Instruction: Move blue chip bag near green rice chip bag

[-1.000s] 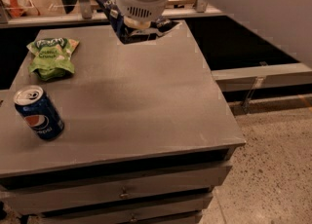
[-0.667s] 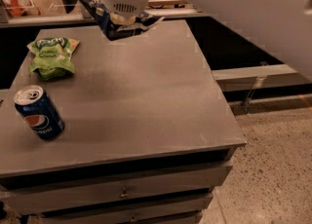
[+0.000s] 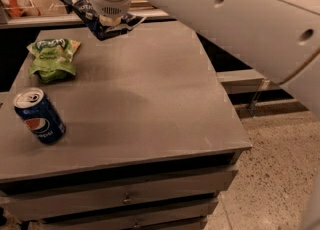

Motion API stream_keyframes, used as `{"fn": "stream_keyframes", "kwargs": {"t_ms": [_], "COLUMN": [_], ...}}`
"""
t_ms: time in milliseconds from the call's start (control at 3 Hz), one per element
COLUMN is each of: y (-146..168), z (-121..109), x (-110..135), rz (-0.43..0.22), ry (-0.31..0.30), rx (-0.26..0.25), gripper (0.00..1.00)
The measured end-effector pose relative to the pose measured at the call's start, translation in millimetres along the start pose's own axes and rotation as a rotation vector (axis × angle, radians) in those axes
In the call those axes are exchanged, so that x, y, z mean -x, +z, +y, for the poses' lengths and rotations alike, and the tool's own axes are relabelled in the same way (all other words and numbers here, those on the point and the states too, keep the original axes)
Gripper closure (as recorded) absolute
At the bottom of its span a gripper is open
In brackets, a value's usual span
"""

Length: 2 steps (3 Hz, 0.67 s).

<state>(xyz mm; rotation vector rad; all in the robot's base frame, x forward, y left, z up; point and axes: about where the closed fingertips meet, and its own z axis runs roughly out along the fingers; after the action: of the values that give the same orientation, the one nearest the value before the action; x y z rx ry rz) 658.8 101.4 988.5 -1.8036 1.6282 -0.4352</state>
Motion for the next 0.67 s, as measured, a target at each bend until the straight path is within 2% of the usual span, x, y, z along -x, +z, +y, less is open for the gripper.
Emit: {"fn": "stream_keyframes", "kwargs": {"t_ms": [667], "y": [67.5], "z": [-5.5], "x": [7.1], "rz": [-0.010], "ry": [0.013], "rx": [0.053], "gripper": [1.00]}}
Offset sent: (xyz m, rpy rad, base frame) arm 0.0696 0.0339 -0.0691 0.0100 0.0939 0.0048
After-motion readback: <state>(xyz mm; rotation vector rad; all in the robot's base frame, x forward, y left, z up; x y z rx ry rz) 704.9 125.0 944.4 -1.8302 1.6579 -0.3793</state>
